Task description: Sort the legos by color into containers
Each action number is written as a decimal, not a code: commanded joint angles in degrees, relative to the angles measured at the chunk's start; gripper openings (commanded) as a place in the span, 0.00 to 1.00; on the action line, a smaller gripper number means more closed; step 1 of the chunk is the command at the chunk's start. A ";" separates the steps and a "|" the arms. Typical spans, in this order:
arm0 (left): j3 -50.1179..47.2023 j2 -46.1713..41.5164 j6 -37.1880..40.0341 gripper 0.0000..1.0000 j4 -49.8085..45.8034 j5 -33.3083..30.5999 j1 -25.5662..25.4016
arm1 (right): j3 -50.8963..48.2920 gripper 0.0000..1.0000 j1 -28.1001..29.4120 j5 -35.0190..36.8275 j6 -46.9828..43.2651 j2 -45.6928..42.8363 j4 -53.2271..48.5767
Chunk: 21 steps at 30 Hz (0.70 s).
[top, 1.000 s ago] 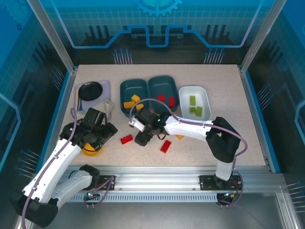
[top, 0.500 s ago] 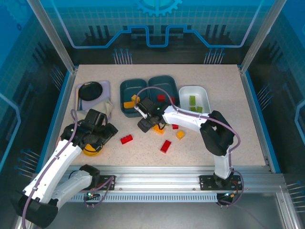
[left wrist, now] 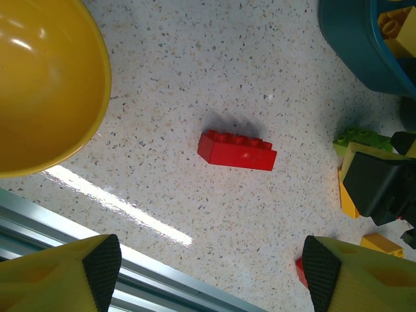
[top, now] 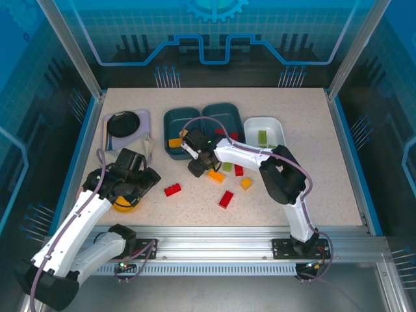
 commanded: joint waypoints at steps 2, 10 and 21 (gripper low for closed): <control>0.83 0.03 0.67 0.77 -0.71 0.62 0.17 | 2.27 0.62 -0.61 -2.57 -0.70 2.37 -2.77; 0.52 -0.01 0.48 0.77 -0.65 0.74 0.19 | -0.06 0.60 -0.57 -3.97 -1.33 1.85 -3.07; 0.19 -0.30 0.33 0.77 -0.59 0.98 0.00 | -3.95 0.53 0.83 -5.16 -0.15 -1.29 -2.61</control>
